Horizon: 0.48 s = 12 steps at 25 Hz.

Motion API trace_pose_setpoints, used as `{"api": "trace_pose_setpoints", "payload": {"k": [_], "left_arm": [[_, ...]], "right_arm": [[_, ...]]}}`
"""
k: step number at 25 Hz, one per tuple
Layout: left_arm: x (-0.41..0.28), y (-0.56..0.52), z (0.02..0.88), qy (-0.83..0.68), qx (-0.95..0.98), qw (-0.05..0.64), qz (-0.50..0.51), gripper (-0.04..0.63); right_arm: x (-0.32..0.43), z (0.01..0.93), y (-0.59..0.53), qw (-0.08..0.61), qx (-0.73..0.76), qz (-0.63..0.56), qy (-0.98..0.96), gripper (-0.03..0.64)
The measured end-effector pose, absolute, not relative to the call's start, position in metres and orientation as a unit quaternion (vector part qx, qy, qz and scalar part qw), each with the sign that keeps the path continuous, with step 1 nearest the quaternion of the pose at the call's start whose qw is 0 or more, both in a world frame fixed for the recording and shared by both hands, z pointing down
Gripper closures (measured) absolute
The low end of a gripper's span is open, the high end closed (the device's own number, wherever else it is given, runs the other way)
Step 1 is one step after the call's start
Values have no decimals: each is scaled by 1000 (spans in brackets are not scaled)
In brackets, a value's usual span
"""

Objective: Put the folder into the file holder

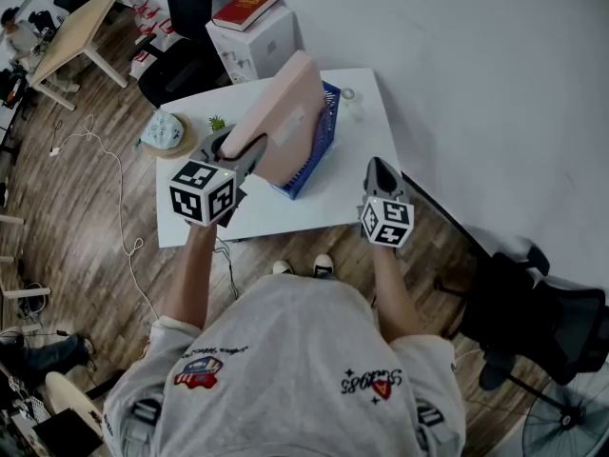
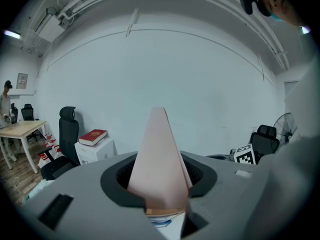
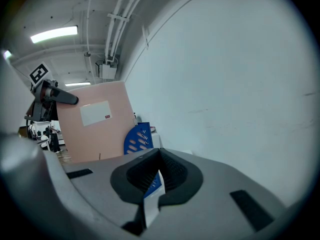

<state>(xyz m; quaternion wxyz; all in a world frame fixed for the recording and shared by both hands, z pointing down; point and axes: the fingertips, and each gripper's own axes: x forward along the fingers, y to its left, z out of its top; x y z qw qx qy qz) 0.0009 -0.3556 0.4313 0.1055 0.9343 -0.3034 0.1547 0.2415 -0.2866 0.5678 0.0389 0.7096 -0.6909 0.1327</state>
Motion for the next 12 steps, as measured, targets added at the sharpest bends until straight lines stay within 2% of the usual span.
{"api": "trace_pose_setpoints", "payload": {"k": [12], "left_arm": [[-4, -369, 430, -305, 932, 115, 160, 440]], "right_arm": [[235, 567, -286, 41, 708, 132, -693, 624]]}}
